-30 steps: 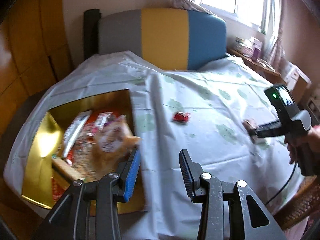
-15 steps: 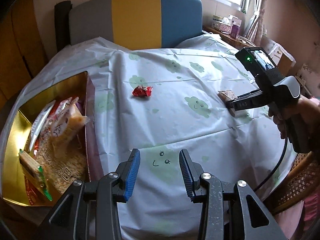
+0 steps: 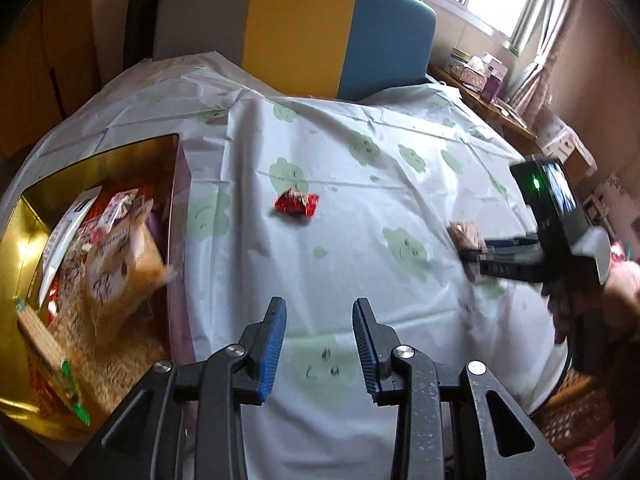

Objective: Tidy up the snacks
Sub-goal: 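Grasp the small red candy with the left gripper while the right holds the white packet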

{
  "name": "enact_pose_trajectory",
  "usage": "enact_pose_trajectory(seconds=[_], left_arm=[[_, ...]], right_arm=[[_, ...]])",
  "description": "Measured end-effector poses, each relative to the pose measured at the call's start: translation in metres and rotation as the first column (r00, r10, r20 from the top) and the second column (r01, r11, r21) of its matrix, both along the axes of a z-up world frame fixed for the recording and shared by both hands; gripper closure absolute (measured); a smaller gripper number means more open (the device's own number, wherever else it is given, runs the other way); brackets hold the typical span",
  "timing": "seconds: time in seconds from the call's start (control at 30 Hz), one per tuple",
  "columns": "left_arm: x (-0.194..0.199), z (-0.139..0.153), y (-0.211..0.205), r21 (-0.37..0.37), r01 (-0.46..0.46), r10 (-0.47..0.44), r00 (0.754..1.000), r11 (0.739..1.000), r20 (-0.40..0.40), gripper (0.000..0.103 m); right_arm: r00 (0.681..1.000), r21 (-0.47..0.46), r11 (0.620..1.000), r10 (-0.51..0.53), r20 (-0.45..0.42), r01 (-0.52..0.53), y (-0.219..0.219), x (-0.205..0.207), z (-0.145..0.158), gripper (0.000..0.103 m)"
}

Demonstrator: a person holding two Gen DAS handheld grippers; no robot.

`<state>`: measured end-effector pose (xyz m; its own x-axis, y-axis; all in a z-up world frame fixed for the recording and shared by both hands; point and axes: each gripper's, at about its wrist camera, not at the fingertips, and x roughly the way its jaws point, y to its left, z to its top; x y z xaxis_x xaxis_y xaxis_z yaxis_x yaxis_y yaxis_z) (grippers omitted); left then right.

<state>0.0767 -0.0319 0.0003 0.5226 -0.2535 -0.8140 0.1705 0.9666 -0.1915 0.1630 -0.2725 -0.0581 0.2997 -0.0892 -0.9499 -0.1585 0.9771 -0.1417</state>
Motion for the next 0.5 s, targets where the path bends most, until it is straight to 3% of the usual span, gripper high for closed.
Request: enact_pose_trajectory(seconds=[0.27,0.5], left_arm=[[0.051,-0.005,-0.003,-0.037,-0.053,0.051,0.997,0.998,-0.056,0.076],[0.093,-0.022,-0.014,0.073,-0.086,0.089,0.995,0.994,-0.039,0.076]], right_arm=[[1.0,-0.003,1.0,-0.001,0.0,0.001,-0.002,0.003,-0.003,0.067],[1.0,-0.006,1.0,-0.001,0.0,0.001,0.001,0.002,-0.003,0.067]])
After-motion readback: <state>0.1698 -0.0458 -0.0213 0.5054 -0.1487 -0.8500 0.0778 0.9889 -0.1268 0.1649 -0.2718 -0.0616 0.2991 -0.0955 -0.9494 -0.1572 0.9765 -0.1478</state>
